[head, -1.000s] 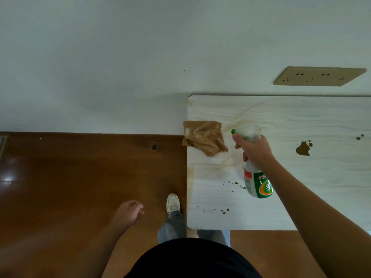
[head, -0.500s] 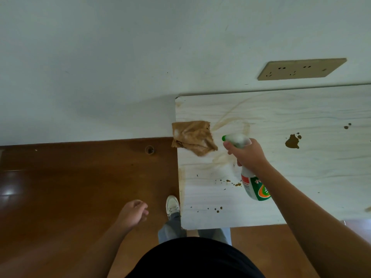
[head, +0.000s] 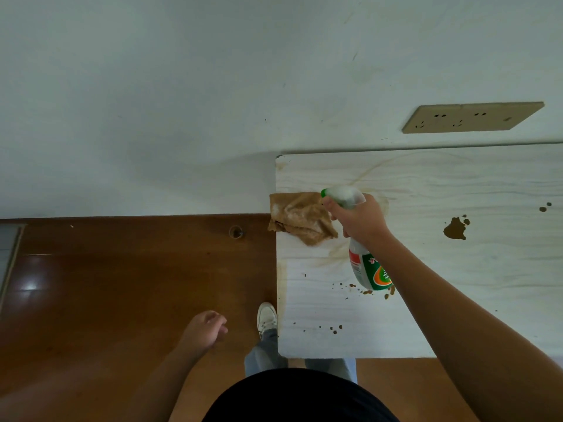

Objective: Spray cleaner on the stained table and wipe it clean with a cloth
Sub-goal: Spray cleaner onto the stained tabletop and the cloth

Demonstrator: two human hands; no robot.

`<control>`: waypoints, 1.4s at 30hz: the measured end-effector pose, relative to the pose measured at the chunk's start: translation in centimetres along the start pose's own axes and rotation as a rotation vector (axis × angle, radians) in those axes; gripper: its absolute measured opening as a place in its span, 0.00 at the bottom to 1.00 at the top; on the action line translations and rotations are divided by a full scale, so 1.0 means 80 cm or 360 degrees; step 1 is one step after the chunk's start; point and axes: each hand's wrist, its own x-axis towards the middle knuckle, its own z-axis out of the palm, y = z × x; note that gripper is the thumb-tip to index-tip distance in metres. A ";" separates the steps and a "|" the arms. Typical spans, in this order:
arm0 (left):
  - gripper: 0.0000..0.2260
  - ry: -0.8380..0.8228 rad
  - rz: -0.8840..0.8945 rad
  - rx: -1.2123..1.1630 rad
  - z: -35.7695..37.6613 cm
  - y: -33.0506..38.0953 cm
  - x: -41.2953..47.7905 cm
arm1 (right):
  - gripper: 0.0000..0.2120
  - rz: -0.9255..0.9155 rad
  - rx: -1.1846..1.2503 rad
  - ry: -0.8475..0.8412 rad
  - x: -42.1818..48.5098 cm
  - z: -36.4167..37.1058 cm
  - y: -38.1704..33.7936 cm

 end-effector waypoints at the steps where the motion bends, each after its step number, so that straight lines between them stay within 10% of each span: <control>1: 0.10 -0.0004 -0.0005 -0.0007 0.000 0.000 -0.001 | 0.31 0.0026 -0.0016 0.0013 0.002 0.000 -0.001; 17: 0.09 -0.0020 0.0038 0.0091 0.007 0.014 0.004 | 0.23 0.0274 -0.0111 0.0006 -0.022 -0.026 0.050; 24: 0.08 -0.0003 0.0069 0.0084 0.003 0.024 0.003 | 0.09 -0.0090 0.0027 -0.0073 -0.018 -0.023 0.022; 42: 0.08 0.0117 0.0054 -0.0173 -0.015 -0.009 0.014 | 0.16 -0.0478 0.0140 -0.0072 0.164 0.024 -0.111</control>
